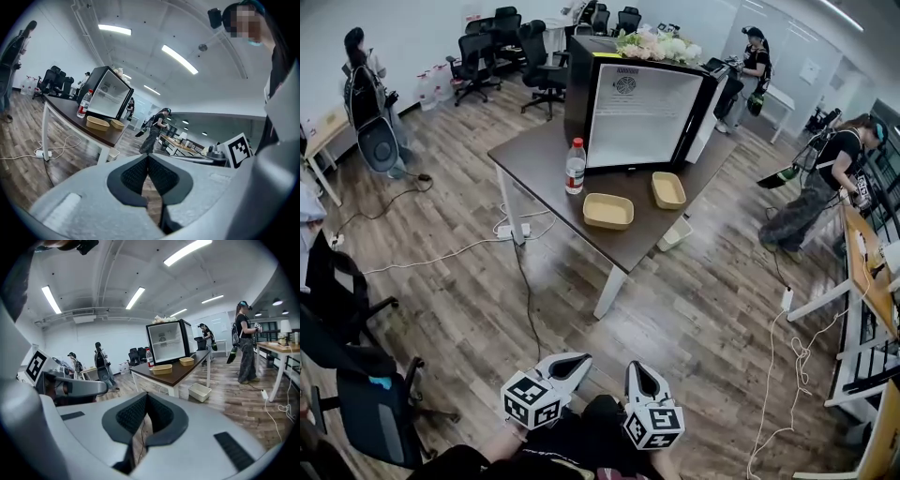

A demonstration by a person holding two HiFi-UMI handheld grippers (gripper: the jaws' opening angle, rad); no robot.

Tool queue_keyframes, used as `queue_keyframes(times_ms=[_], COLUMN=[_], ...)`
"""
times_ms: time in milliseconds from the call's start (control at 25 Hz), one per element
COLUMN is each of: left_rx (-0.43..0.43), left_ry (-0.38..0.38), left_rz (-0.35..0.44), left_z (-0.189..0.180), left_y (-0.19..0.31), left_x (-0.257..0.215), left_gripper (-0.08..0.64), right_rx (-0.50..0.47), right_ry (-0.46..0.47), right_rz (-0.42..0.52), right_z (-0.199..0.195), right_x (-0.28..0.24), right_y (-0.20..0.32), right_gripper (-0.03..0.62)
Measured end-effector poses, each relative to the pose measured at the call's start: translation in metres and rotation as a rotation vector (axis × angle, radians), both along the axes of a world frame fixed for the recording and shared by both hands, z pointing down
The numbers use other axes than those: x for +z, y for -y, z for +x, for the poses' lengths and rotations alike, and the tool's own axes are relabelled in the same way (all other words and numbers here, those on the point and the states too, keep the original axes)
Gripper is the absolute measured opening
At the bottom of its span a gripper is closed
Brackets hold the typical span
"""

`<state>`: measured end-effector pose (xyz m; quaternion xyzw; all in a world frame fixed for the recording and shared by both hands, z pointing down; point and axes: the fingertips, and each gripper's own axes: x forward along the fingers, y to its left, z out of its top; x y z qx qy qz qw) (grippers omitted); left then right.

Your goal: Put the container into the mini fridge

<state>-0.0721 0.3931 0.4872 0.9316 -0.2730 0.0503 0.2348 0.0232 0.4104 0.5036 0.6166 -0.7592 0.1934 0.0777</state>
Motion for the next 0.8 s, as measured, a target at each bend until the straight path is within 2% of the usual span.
queue_keyframes(times_ms=[360,800], left_rx=[0.028,-0.031], left_ry=[0.024,0.047], left_rz=[-0.016,-0.029], left_z=[0.004,0.037], left_y=[0.016,0.079], left_x=[0.012,0.016], left_gripper=[0.008,0.008], right_rx=[0.05,-0.031], right_ry=[0.008,-0.002], right_rz=[-0.052,-0.058], right_z=[0.01,0.043], right_x=[0.019,0.023], right_y=[0.006,0.082], right_gripper=[0.008,0.008])
